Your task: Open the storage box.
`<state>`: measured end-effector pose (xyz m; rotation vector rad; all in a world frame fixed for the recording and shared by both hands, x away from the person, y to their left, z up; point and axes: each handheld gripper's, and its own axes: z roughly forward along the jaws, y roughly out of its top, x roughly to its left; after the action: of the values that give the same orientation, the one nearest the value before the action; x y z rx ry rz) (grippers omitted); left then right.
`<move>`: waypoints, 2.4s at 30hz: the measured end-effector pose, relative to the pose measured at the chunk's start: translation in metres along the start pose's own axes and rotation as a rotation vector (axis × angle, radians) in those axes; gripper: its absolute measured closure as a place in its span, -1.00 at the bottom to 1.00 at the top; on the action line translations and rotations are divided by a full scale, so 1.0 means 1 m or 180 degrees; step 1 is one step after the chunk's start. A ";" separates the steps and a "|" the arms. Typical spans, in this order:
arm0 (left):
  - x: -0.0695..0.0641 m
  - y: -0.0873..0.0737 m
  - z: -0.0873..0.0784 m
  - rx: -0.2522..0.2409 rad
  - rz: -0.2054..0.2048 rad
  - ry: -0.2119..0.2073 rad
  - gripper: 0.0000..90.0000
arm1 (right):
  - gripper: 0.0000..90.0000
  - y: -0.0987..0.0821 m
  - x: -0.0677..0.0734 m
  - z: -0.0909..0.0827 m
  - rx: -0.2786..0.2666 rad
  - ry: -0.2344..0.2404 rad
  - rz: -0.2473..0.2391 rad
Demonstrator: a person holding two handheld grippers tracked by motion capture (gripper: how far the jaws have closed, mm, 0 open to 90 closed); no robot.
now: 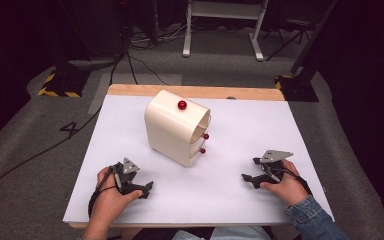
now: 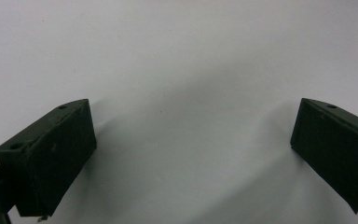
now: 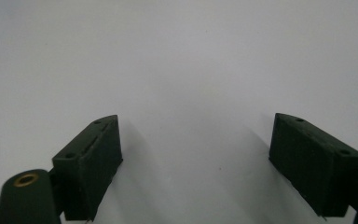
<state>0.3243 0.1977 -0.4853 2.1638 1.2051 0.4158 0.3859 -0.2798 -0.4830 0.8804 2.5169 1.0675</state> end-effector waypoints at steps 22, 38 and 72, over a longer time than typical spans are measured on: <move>0.000 0.000 0.000 -0.0015 -0.0005 -0.0001 -1.00 | 0.15 0.035 0.021 -0.002 -0.0353 0.0311 -0.0155; 0.000 0.000 0.001 -0.0021 -0.0019 -0.0004 -1.00 | 0.21 0.074 0.041 0.024 -0.0768 0.0634 -0.0232; 0.000 0.000 0.001 -0.0015 -0.0011 -0.0004 -1.00 | 0.66 0.086 0.049 0.075 -0.1050 0.0585 -0.0253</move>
<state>0.3247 0.1978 -0.4858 2.1573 1.2057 0.4153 0.4189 -0.1606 -0.4734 0.6092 2.3892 1.5404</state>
